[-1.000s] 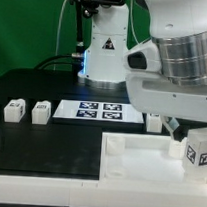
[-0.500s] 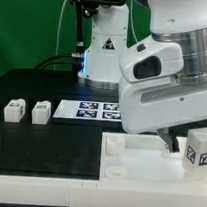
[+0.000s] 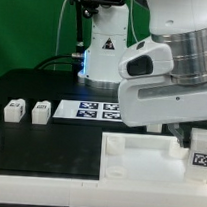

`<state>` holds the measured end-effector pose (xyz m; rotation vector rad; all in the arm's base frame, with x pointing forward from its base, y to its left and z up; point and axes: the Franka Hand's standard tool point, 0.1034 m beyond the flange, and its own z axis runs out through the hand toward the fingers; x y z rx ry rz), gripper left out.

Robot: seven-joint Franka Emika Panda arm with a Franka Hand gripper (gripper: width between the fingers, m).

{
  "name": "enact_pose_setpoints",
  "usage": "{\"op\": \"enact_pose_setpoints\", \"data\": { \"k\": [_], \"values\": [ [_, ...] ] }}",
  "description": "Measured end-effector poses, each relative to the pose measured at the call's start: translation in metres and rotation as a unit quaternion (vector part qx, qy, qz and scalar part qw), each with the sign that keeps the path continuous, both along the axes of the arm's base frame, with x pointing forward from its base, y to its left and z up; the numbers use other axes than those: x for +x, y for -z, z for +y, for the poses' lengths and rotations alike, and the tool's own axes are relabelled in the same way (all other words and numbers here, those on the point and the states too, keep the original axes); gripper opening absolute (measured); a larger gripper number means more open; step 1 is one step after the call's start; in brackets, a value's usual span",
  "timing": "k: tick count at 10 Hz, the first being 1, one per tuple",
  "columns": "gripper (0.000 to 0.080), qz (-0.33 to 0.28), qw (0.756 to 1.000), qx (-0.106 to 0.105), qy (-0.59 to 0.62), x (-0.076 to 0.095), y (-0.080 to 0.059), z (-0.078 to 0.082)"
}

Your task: Assemble one leg

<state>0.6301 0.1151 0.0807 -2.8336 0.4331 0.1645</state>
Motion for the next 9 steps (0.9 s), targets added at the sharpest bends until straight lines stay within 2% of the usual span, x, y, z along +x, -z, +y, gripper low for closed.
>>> {"op": "enact_pose_setpoints", "data": {
  "k": [2, 4, 6, 7, 8, 9],
  "values": [
    [0.0321, 0.03, 0.992, -0.008, 0.123, 0.0008, 0.0004, 0.0002],
    [0.0321, 0.061, 0.966, -0.006, 0.25, 0.0004, 0.0012, 0.0005],
    [0.0321, 0.097, 0.915, 0.014, 0.392, 0.0007, 0.0025, 0.0005],
    [0.0319, 0.122, 0.88, 0.022, 0.458, 0.0006, 0.003, 0.0032],
    [0.0319, 0.138, 0.856, 0.024, 0.497, 0.0002, 0.0037, 0.0053],
    [0.0319, 0.137, 0.86, 0.024, 0.492, 0.0001, 0.0037, 0.0059]
  ]
}}
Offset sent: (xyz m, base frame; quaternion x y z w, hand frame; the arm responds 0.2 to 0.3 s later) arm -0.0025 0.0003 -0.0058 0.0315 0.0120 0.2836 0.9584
